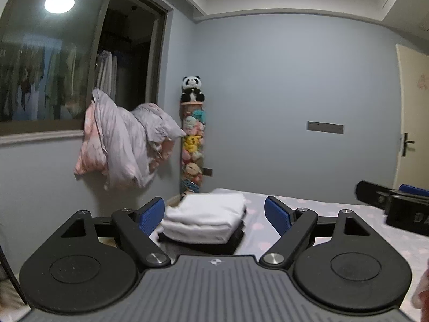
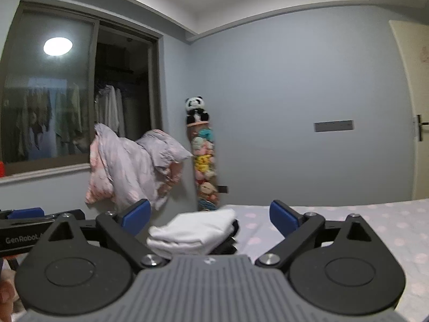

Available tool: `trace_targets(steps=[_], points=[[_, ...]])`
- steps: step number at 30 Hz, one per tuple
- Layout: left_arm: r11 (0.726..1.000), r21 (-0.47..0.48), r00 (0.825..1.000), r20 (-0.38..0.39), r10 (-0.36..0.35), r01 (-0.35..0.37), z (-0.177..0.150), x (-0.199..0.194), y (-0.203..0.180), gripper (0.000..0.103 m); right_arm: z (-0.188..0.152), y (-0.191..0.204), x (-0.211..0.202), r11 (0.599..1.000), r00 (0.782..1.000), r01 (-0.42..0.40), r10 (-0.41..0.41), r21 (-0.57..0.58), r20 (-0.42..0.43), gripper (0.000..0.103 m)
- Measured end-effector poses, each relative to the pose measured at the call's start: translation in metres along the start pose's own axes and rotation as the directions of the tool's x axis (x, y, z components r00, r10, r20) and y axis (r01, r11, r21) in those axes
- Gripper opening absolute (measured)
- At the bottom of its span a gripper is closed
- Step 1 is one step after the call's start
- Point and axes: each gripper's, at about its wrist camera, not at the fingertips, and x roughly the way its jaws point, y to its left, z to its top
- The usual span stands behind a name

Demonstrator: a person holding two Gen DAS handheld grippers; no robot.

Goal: Fold clothes

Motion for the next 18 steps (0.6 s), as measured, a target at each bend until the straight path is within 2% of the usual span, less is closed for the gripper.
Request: trace_targets(steps=[5, 10, 15, 18], points=[[1.0, 0.007, 0.999, -0.029, 0.023, -0.023, -0.044, -0.021, -0.005, 0.097, -0.031, 0.008, -0.043, 0.999, 0.999, 0.03, -0.03, -0.026, -0.011, 0.098], [1.0, -0.019, 0.993, -0.113, 0.015, -0.017, -0.077, -0.027, 0.003, 0.097, -0.054, 0.016, -0.069, 0.993, 0.995, 0.103, -0.102, -0.06, 0.005, 0.1], [0.999, -0.03, 0.981, -0.192, 0.036, -0.042, -0.1, -0.028, 0.014, 0.097, -0.083, 0.022, -0.071, 0.984, 0.987, 0.15, -0.155, -0.096, -0.041, 0.101], [0.997, -0.044, 0.973, -0.227, 0.044, -0.056, -0.114, -0.03, 0.018, 0.097, -0.102, 0.016, -0.064, 0.981, 0.978, 0.181, -0.188, -0.071, -0.094, 0.101]])
